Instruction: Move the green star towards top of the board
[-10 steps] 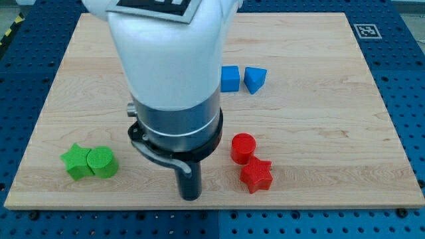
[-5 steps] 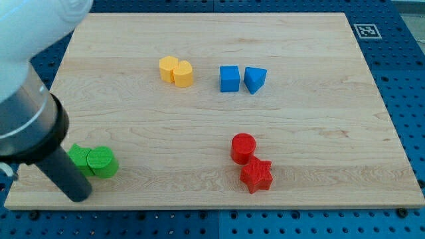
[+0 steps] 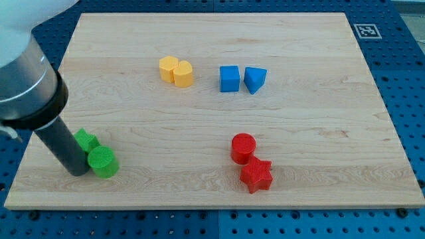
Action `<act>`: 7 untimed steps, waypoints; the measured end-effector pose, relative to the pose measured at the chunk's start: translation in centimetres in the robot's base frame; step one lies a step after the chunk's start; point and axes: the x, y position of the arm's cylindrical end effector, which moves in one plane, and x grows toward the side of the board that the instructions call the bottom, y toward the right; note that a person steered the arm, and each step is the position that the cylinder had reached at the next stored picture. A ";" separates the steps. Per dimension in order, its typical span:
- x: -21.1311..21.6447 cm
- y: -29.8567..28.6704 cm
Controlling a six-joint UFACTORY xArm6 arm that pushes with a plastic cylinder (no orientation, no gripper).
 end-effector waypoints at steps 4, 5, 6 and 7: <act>-10.3 0.0; -12.0 0.0; -11.3 0.0; -6.4 0.0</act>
